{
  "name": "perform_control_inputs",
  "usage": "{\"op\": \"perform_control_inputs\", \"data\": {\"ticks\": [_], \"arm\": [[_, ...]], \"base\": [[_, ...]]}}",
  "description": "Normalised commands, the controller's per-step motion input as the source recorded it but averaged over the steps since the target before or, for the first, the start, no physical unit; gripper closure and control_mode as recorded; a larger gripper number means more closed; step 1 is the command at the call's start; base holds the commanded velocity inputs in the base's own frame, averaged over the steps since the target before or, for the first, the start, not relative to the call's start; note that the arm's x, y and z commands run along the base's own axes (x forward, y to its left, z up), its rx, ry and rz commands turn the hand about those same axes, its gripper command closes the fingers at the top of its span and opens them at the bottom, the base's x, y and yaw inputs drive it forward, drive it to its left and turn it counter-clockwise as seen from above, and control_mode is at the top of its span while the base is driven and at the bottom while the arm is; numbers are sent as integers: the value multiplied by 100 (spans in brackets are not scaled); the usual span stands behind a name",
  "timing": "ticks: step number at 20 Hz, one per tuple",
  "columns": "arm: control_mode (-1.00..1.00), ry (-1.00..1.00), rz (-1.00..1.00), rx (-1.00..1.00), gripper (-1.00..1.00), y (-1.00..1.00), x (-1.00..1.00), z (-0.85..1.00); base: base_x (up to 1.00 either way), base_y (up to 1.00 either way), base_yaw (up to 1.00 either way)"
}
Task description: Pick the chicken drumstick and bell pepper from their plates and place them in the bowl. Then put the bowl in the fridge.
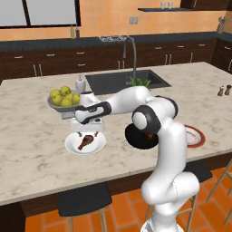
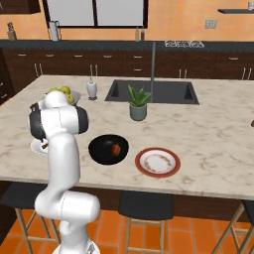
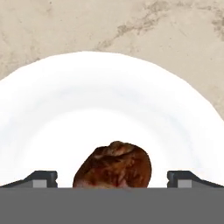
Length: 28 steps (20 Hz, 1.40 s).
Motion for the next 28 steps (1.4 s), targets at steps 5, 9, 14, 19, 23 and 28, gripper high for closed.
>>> {"op": "perform_control_inputs", "data": {"ticks": [5, 9, 14, 19, 23, 28], "arm": [[-100, 19, 0, 0, -100, 5, -10, -52], [-100, 12, 0, 0, 100, 0, -10, -24], [-100, -9, 0, 3, 100, -40, -47, 40], [-100, -12, -3, 2, 100, -98, -96, 100], [-100, -4, -10, 0, 100, -100, -84, 90], [-100, -5, -9, -4, 100, -100, -78, 44]], "base": [[0, 0, 0], [0, 0, 0], [0, 0, 0], [0, 0, 0], [0, 0, 0], [0, 0, 0]]}}
